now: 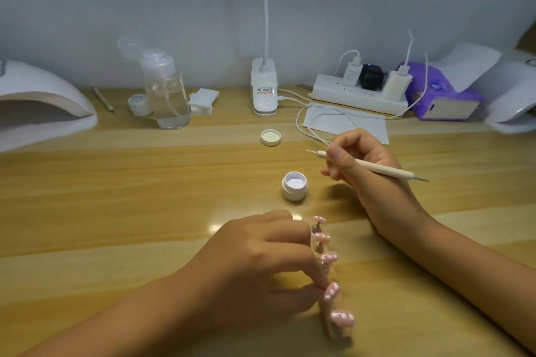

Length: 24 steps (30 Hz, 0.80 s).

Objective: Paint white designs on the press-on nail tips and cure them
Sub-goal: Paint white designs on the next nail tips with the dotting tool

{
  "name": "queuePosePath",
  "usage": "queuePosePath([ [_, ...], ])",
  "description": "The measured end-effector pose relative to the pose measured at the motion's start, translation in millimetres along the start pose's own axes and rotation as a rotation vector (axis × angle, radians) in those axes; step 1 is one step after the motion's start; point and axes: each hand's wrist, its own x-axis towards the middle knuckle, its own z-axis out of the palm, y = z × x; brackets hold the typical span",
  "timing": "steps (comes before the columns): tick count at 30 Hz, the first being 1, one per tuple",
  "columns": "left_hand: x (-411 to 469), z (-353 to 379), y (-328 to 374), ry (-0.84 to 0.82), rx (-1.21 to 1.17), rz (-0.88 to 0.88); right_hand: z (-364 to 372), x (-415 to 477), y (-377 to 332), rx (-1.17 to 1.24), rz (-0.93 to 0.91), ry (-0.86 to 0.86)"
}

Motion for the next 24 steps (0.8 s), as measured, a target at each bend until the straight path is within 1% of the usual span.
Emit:
queuePosePath([
  [3,-1.7,3.8,-1.7,-0.041,0.03,-0.003,4.3,-4.3,0.3,-0.088,-0.047,-0.067],
  [6,-2.1,4.6,-2.8,-0.037,0.017,-0.017,4.1,-9.9,-3.2,-0.202,-0.104,-0.094],
  [7,-2.5,4.4,-3.4,-0.031,0.019,-0.021,1.0,-10.4,-5.0,-0.306,-0.143,-0.103],
  [9,-3.6,4.0,-4.5,-0.017,0.028,-0.03,-9.3,-8.9,-9.1,-0.613,-0.249,-0.149],
  [11,-4.4,2.6,-5.1,0.02,0.014,-0.06,-21.1,-4.4,-14.0,-0.883,-0.269,-0.211],
  [13,-3.1,0.7,-6.0,0.083,-0.042,-0.11,-29.5,-1.4,-15.6,-1.133,-0.29,-0.247],
  [15,-2.3,-1.8,-8.8,0.153,-0.132,-0.181,-31.7,-1.2,-13.2,-1.334,-0.367,-0.292],
  [17,-2.0,-4.1,-13.3,0.21,-0.253,-0.266,-29.3,-3.4,-9.9,-1.416,-0.401,-0.318],
  [19,-1.3,-5.1,-16.9,0.237,-0.391,-0.356,-26.6,-3.0,-7.5,-1.451,-0.378,-0.348],
  [21,0.5,-5.9,-17.9,0.23,-0.498,-0.452,-26.5,-1.7,-6.2,-1.468,-0.341,-0.373],
  [22,0.6,-6.2,-18.7,0.222,-0.532,-0.497,-26.1,-3.8,-8.2,-1.461,-0.326,-0.365],
  [24,-0.7,-6.9,-21.3,0.222,-0.567,-0.551,-30.9,-14.9,-16.7,-1.437,-0.296,-0.291],
])
